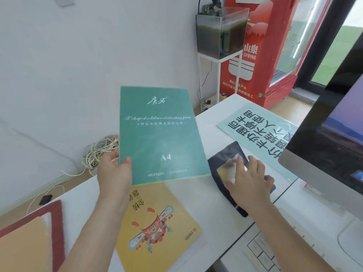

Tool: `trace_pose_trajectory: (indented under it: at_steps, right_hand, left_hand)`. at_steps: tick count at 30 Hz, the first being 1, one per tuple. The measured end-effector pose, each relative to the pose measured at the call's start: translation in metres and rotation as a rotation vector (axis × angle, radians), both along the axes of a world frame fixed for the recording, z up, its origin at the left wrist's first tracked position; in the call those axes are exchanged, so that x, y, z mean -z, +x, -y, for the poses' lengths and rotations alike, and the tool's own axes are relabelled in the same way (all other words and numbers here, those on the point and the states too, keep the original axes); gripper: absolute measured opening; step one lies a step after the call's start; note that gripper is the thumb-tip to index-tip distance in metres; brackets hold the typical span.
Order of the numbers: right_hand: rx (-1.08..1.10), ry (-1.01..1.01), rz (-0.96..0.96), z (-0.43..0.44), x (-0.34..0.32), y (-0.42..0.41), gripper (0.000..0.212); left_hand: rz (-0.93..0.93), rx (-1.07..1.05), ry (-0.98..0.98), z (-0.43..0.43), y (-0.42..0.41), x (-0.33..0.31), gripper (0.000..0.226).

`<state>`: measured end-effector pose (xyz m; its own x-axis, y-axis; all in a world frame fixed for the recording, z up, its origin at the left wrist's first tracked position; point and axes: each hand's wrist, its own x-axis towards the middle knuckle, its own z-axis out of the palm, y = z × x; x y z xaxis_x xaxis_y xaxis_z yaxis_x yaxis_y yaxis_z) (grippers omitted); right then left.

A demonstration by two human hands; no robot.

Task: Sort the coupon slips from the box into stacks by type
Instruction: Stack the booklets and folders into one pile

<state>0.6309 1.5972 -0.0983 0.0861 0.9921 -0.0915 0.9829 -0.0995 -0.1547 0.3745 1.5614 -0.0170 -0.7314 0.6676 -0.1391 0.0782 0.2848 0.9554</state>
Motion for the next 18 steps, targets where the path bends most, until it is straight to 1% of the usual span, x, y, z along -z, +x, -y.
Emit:
trace_pose_trajectory:
  at_steps: [1, 2, 4, 5, 6, 8, 10, 12, 14, 15, 17, 18]
  right_hand:
    - [-0.043, 0.033, -0.061, 0.003, -0.007, -0.008, 0.064]
    - [-0.088, 0.042, -0.180, 0.006, -0.015, -0.017, 0.055]
    - [-0.160, -0.078, -0.488, 0.017, -0.027, -0.036, 0.042]
    - [-0.184, -0.165, -0.598, 0.024, -0.028, -0.044, 0.040]
    - [-0.187, -0.238, -0.648, 0.031, -0.026, -0.049, 0.039]
    - [-0.160, -0.352, -0.650, 0.042, -0.020, -0.055, 0.040]
    - [-0.175, -0.425, -0.592, 0.050, -0.014, -0.060, 0.040]
    - [-0.219, -0.426, -0.500, 0.056, -0.010, -0.067, 0.040]
    - [-0.251, -0.407, -0.457, 0.060, -0.008, -0.076, 0.044]
    - [-0.267, -0.410, -0.435, 0.061, -0.006, -0.080, 0.045]
    - [-0.310, -0.411, -0.352, 0.063, -0.004, -0.087, 0.040]
    - [-0.334, -0.400, -0.295, 0.064, -0.002, -0.089, 0.036]
  left_hand:
    - [0.111, -0.034, -0.003, 0.022, -0.001, 0.005, 0.021]
    - [0.184, -0.061, -0.011, 0.043, -0.001, 0.011, 0.020]
    - [0.284, -0.105, -0.032, 0.083, 0.001, 0.026, 0.017]
    - [0.320, -0.122, -0.052, 0.100, -0.002, 0.038, 0.016]
    - [0.354, -0.127, -0.075, 0.114, -0.004, 0.049, 0.016]
    - [0.350, -0.086, -0.156, 0.138, -0.009, 0.073, 0.017]
    - [0.295, -0.034, -0.233, 0.157, -0.008, 0.091, 0.019]
    - [0.249, -0.018, -0.295, 0.169, -0.007, 0.101, 0.021]
    - [0.160, 0.041, -0.369, 0.177, -0.008, 0.104, 0.021]
    - [0.064, 0.089, -0.429, 0.179, -0.011, 0.106, 0.020]
    - [-0.240, 0.185, -0.583, 0.182, -0.016, 0.107, 0.019]
    - [-0.389, 0.226, -0.651, 0.183, -0.018, 0.107, 0.023]
